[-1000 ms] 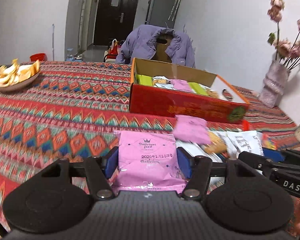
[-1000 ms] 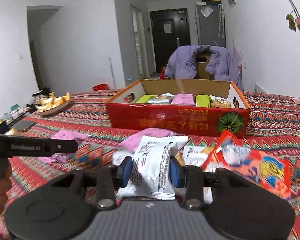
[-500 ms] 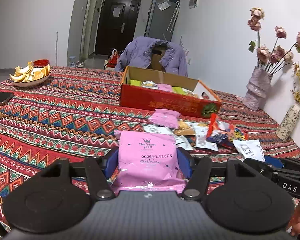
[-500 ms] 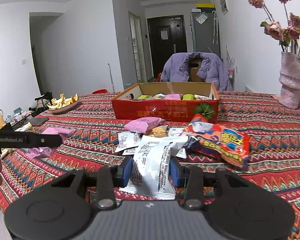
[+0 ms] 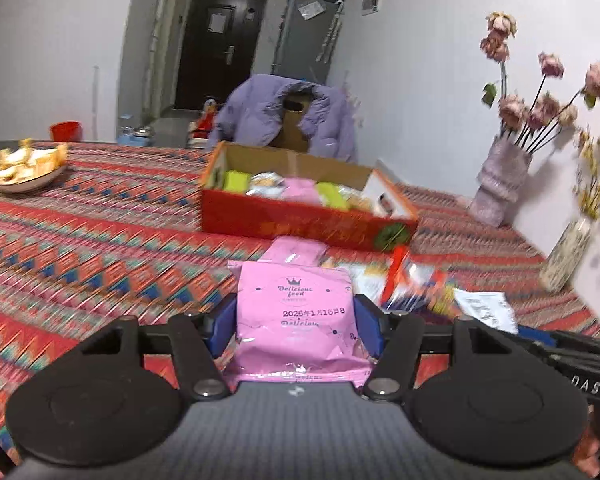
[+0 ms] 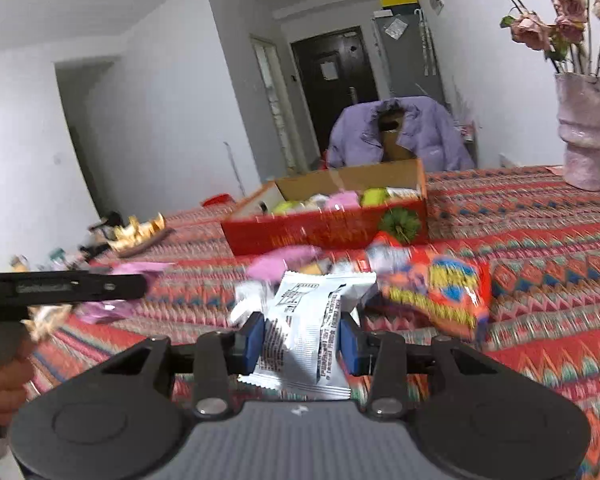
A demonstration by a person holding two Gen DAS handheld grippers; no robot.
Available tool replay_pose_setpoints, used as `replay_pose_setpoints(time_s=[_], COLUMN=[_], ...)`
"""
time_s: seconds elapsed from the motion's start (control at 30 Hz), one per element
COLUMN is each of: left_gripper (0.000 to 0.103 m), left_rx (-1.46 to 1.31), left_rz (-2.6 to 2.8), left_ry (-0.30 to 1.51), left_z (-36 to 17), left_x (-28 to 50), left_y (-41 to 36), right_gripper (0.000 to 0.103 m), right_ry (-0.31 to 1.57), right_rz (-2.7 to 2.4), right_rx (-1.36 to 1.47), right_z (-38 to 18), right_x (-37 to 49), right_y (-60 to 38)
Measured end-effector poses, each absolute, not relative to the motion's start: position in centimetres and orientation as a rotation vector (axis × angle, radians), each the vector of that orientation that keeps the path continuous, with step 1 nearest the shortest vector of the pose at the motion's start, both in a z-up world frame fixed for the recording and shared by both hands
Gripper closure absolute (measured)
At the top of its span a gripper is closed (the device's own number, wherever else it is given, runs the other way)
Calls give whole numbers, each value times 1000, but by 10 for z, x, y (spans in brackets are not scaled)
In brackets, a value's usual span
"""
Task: Organize snacks
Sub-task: 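Lower the pink packet and white sachet into the box and open both grippers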
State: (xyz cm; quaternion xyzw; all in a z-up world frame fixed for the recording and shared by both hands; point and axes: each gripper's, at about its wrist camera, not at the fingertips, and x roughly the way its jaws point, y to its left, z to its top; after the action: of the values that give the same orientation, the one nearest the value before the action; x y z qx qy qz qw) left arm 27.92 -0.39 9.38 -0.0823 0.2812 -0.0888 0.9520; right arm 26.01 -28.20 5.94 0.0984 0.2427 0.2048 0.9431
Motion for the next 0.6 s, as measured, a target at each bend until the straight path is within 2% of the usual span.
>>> replay_pose_setpoints(time_s=[0.17,0.3,0.47,0.6], left_gripper=[41,41,41,41], left_rx=[-165,-144,-95,-62], left_rz=[-232,-248,-265,-234], left_ry=[523,519,651,719], left_z=[126,139,117,84], left_x=[347,420,513,567], left_y=[-23,-44,-70,-84], right_gripper=[64,64,64,64], right_ry=[474,519,625,720], right_rz=[462,470,434,362], right_rx=[192,265,254,136], right_z=[94,110,100,71], right_x=[328,414,520,585], right_y=[-294,-310,-309,-291])
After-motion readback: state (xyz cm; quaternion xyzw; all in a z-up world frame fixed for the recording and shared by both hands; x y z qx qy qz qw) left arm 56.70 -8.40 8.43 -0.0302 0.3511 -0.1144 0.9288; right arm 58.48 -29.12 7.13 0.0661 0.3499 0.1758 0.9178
